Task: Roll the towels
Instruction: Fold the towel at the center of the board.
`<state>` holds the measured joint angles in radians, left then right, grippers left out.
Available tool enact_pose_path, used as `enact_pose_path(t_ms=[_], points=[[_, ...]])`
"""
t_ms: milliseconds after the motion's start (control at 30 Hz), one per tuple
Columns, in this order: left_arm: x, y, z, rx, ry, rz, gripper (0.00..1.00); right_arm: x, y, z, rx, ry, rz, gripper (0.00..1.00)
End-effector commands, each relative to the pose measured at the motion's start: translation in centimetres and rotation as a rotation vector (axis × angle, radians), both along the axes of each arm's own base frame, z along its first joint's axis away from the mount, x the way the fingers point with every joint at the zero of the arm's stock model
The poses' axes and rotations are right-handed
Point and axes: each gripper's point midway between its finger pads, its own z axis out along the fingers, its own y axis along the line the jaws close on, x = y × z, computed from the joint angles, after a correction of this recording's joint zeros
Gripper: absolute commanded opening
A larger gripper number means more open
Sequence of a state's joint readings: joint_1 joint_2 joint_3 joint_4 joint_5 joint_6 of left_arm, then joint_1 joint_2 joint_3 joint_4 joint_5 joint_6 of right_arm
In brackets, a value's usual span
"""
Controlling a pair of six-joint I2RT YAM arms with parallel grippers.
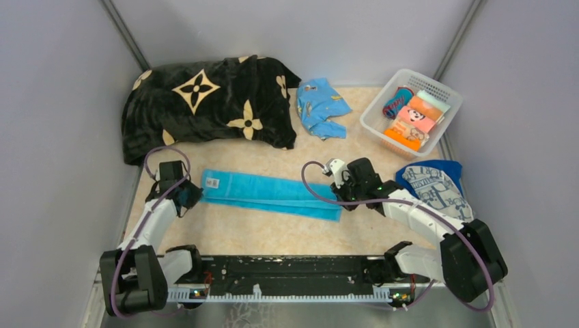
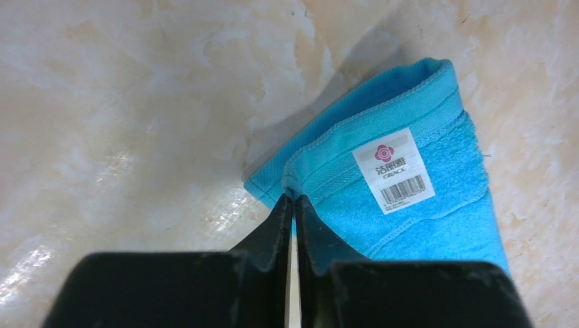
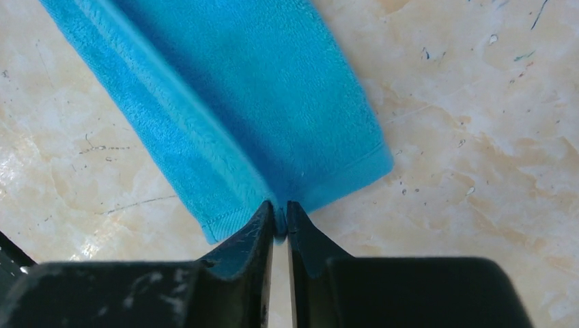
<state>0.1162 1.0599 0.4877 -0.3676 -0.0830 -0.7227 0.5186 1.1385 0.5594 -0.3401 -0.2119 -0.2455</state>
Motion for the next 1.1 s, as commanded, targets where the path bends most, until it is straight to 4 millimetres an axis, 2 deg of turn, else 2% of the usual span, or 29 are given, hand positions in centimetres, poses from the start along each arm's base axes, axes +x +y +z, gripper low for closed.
enact_pose_path(t_ms=[0, 33, 100, 200, 267, 400, 600, 667, 767, 867, 967, 1067], points=[[-0.5, 0.8, -0.2, 0.026, 0.010, 0.034, 0.11, 1.0, 0.8, 1.5, 0.003, -0.038, 0.032, 0.19], [-0.5, 0.9, -0.1, 0.028, 0.009, 0.037, 0.12, 0.9, 0.9, 1.6, 0.008, -0.039, 0.037, 0.24], [-0.4, 0.9, 0.1, 0.029, 0.005, 0.035, 0.15, 0.6, 1.2, 1.8, 0.018, -0.040, 0.055, 0.27], [-0.4, 0.9, 0.4, 0.032, 0.002, 0.036, 0.31, 0.1, 1.8, 2.5, 0.024, -0.048, 0.093, 0.37], [-0.6, 0.8, 0.6, 0.027, 0.004, 0.028, 0.38, 0.0, 1.8, 3.2, 0.025, -0.060, 0.104, 0.40], [-0.8, 0.4, 1.6, 0.014, -0.017, 0.013, 0.46, 0.4, 1.8, 5.8, 0.049, -0.122, 0.096, 0.49], [-0.7, 0.4, 4.5, 0.050, -0.074, -0.039, 0.58, 0.5, 2.3, 10.3, 0.142, -0.209, 0.068, 0.54], [-0.3, 0.4, 5.6, 0.070, -0.103, -0.071, 0.65, 0.7, 2.3, 11.5, 0.187, -0.234, 0.022, 0.56], [0.9, 0.2, 6.9, 0.093, -0.145, -0.136, 0.74, 1.5, 2.4, 12.7, 0.276, -0.210, -0.141, 0.58], [2.4, -0.1, 7.7, 0.103, -0.150, -0.209, 0.79, 1.6, 3.6, 11.8, 0.379, -0.081, -0.280, 0.59], [3.8, -0.6, 7.5, 0.099, -0.132, -0.288, 0.82, 0.9, 5.1, 9.6, 0.478, 0.064, -0.360, 0.59], [4.9, -0.8, 7.0, 0.096, -0.092, -0.350, 0.82, 0.9, 6.0, 8.0, 0.578, 0.126, -0.427, 0.58]])
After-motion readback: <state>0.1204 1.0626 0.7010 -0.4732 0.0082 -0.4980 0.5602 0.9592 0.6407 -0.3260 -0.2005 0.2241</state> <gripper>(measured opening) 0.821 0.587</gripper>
